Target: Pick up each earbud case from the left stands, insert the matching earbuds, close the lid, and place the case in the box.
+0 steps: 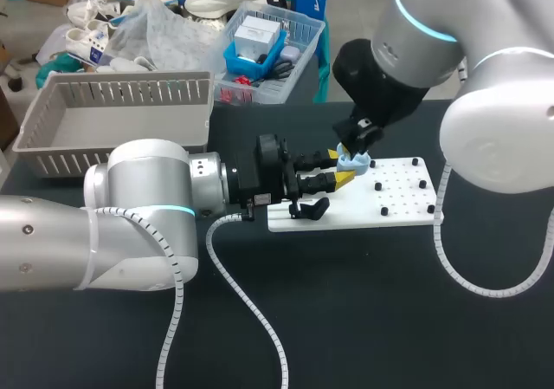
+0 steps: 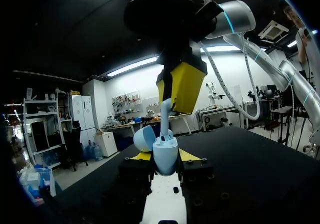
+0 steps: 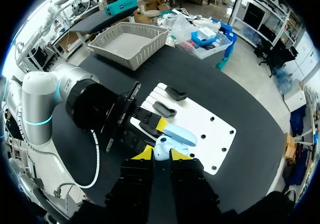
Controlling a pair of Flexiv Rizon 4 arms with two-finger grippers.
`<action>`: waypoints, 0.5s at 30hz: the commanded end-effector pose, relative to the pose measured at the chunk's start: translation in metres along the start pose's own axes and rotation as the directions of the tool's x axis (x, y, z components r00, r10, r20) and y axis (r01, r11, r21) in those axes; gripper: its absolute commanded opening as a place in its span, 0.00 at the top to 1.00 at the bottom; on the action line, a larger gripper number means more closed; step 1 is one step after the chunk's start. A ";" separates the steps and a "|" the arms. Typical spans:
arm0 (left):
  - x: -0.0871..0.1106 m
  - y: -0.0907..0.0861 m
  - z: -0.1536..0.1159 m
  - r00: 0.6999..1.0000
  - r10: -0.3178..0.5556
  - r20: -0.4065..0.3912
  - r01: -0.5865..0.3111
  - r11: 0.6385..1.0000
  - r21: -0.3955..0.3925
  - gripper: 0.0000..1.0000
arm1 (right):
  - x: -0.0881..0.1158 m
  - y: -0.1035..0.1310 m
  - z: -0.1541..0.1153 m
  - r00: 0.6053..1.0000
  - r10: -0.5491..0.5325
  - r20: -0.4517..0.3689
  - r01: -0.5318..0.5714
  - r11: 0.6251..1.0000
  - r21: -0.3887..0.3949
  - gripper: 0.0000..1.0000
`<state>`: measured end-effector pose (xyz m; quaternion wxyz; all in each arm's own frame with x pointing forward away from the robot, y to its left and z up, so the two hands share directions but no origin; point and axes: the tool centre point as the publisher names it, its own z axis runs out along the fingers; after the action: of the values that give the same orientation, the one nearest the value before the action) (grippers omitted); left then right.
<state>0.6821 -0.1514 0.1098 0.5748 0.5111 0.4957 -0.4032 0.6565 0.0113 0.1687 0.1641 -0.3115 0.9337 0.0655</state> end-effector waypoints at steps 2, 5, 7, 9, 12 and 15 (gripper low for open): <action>0.000 -0.001 0.000 1.000 0.001 0.000 -0.001 1.000 -0.004 1.00 | 0.003 0.002 -0.002 0.998 -0.065 0.010 0.065 0.998 -0.005 1.00; 0.000 -0.001 0.000 1.000 0.001 0.000 -0.001 1.000 -0.004 1.00 | 0.004 0.004 -0.003 0.996 -0.092 0.011 0.092 0.996 0.010 1.00; 0.000 -0.001 0.000 1.000 0.001 0.000 -0.001 1.000 -0.004 1.00 | 0.004 0.004 -0.002 0.996 -0.094 0.009 0.094 0.996 0.010 1.00; 0.000 -0.001 0.000 1.000 0.001 0.000 -0.001 1.000 -0.004 1.00 | 0.005 0.004 -0.001 0.995 -0.097 0.006 0.097 0.995 0.015 1.00; 0.000 -0.001 0.000 1.000 0.001 0.000 -0.001 1.000 -0.004 1.00 | 0.005 0.004 0.000 0.995 -0.100 0.003 0.100 0.995 0.012 1.00; 0.000 -0.001 0.000 1.000 0.001 0.000 -0.001 1.000 -0.004 1.00 | 0.005 0.004 0.002 0.995 -0.101 0.002 0.101 0.995 0.013 1.00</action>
<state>0.6821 -0.1515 0.1098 0.5748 0.5111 0.4957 -0.4032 0.6511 0.0125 0.1672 0.1679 -0.3580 0.9170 0.0524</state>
